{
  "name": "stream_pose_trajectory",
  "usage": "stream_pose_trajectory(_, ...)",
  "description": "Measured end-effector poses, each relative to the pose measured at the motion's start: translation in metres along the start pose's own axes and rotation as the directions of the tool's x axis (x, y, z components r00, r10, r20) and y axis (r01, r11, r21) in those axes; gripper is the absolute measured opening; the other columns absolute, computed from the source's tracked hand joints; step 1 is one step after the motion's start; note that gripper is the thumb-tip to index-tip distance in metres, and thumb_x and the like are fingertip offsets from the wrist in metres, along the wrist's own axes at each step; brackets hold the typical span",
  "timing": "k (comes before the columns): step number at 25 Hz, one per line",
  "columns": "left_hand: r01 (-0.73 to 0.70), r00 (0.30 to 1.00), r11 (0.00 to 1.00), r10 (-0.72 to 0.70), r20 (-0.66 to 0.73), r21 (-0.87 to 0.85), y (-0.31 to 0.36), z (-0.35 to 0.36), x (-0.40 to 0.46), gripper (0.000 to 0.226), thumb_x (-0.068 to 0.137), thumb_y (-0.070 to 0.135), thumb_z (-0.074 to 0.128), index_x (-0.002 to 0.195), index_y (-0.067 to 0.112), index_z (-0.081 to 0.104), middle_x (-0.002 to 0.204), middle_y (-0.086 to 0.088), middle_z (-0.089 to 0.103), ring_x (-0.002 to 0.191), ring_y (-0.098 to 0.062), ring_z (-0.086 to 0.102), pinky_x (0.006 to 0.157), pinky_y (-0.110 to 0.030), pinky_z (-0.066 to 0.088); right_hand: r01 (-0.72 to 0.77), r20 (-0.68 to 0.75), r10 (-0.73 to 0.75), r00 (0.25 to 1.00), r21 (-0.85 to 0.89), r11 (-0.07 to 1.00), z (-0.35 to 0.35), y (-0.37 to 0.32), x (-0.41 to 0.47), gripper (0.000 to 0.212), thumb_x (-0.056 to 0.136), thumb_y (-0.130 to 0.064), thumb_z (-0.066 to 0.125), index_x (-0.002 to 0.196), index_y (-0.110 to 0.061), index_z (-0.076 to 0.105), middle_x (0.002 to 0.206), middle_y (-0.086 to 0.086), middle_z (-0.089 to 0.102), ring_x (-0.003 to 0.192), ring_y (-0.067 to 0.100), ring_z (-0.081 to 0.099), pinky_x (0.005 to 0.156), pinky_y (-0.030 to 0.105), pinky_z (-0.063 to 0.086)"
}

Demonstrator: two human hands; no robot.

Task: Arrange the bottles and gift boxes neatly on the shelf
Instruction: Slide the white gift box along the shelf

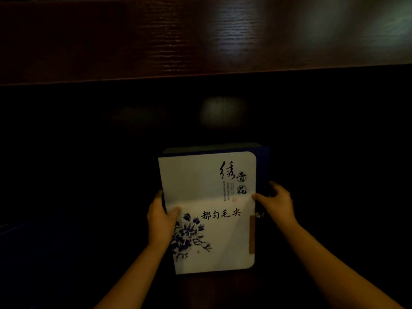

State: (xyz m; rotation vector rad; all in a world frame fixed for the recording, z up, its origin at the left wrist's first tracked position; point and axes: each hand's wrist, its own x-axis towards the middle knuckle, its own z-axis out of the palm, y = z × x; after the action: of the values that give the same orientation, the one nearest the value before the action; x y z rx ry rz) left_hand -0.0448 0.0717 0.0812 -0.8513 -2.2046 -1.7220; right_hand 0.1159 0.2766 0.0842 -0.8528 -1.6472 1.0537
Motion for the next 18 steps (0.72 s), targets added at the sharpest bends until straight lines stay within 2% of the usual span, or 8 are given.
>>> stream_pose_trajectory(2, -0.013, 1.000, 1.000, 0.013, -0.012, -0.006, 0.003, -0.008, -0.015, 0.056, 0.078, 0.000, 0.067, 0.129, 0.007, 0.045, 0.123, -0.020, 0.058, 0.113, -0.033, 0.055, 0.096, -0.037, 0.045, 0.019, -0.007, -0.019, 1.000, 0.001, 1.000, -0.008, -0.005, -0.015, 0.066, 0.072, -0.011, 0.075, 0.130, -0.008, 0.046, 0.129, 0.019, 0.055, 0.118, 0.034, 0.053, 0.089, 0.040, 0.050)
stream_pose_trajectory(3, -0.021, 1.000, 1.000, 0.021, -0.011, 0.002, 0.005, -0.013, -0.022, 0.055, 0.078, 0.001, 0.066, 0.128, 0.008, 0.044, 0.123, -0.020, 0.057, 0.113, -0.033, 0.055, 0.096, -0.037, 0.045, 0.029, -0.012, -0.029, 0.999, -0.012, 1.000, -0.013, -0.008, -0.024, 0.064, 0.072, -0.012, 0.075, 0.129, -0.008, 0.047, 0.128, 0.018, 0.056, 0.118, 0.033, 0.052, 0.092, 0.043, 0.048)
stream_pose_trajectory(6, -0.051, 0.999, 0.999, 0.051, 0.012, -0.005, 0.009, -0.028, -0.041, 0.058, 0.079, 0.002, 0.065, 0.131, 0.009, 0.041, 0.127, -0.018, 0.055, 0.116, -0.030, 0.053, 0.101, -0.043, 0.044, 0.061, -0.018, -0.062, 0.998, -0.046, 0.997, -0.026, -0.015, -0.048, 0.058, 0.073, -0.014, 0.074, 0.126, -0.011, 0.050, 0.127, 0.016, 0.057, 0.117, 0.031, 0.053, 0.093, 0.044, 0.049)
stream_pose_trajectory(13, -0.046, 0.999, 0.999, 0.046, 0.026, -0.002, 0.020, -0.044, -0.067, 0.060, 0.081, 0.004, 0.064, 0.134, 0.010, 0.038, 0.131, -0.017, 0.052, 0.119, -0.030, 0.051, 0.103, -0.046, 0.043, 0.080, -0.035, -0.082, 0.996, -0.061, 0.995, -0.042, -0.014, -0.073, 0.055, 0.075, -0.015, 0.072, 0.124, -0.014, 0.050, 0.129, 0.014, 0.056, 0.119, 0.032, 0.052, 0.093, 0.047, 0.049)
stream_pose_trajectory(18, -0.047, 0.998, 0.998, 0.048, -0.033, 0.031, 0.028, -0.045, -0.081, 0.059, 0.080, 0.005, 0.065, 0.134, 0.009, 0.039, 0.131, -0.017, 0.052, 0.120, -0.030, 0.050, 0.104, -0.045, 0.043, 0.077, -0.016, -0.079, 0.997, -0.067, 0.995, -0.047, -0.018, -0.076, 0.056, 0.076, -0.015, 0.072, 0.126, -0.013, 0.048, 0.132, 0.015, 0.053, 0.121, 0.034, 0.049, 0.093, 0.048, 0.048)
